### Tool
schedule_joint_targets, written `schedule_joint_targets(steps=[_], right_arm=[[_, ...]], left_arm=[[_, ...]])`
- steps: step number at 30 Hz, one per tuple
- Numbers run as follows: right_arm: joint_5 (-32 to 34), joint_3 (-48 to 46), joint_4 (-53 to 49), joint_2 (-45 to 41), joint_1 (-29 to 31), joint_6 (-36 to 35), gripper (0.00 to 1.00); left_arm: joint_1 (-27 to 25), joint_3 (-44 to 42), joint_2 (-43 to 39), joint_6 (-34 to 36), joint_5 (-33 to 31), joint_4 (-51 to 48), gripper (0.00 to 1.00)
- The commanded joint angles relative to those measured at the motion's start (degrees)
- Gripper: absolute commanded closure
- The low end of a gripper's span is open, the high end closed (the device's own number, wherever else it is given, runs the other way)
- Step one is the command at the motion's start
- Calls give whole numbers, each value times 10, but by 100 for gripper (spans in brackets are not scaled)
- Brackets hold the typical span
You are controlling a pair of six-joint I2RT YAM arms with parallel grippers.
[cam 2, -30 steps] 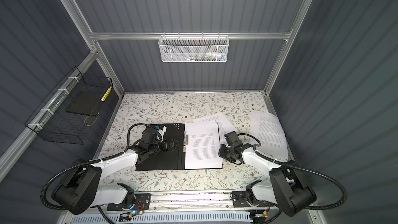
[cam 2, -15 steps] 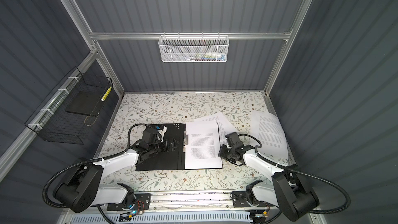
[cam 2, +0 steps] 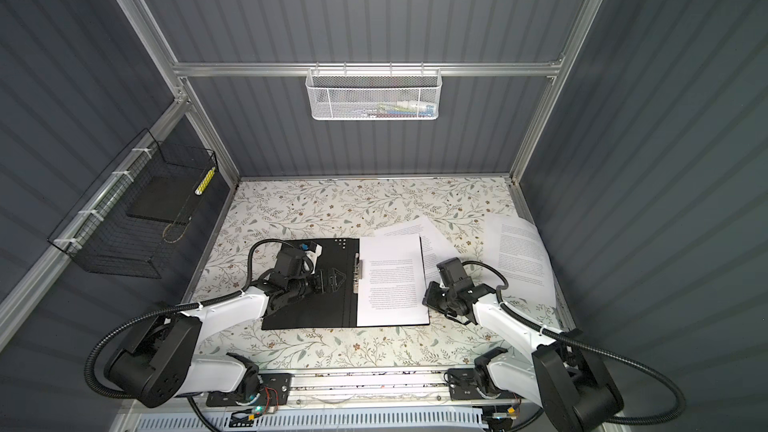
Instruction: Put the files into the folder
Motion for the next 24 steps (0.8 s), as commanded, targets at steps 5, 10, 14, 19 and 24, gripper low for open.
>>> schedule_joint_targets(steps=[5,10,14,19,24], right_arm=[[-13,-18,-6,-9,-2,2,100],[-22,-21,8,-6,-2,6,100],[-26,-25,15,-2,-1,8,100],[-30,-28,20,0,-1,9,100],[-25,-32,15,-6,-1,11,100]], left_arm=[[-2,11,11,4,-1,0,0],[-2,12,13,3,-1,1,0],[-2,12,13,3,-1,1,0],[-2,14,15,3,-1,1,0],[-2,14,17,4,0,1,0]])
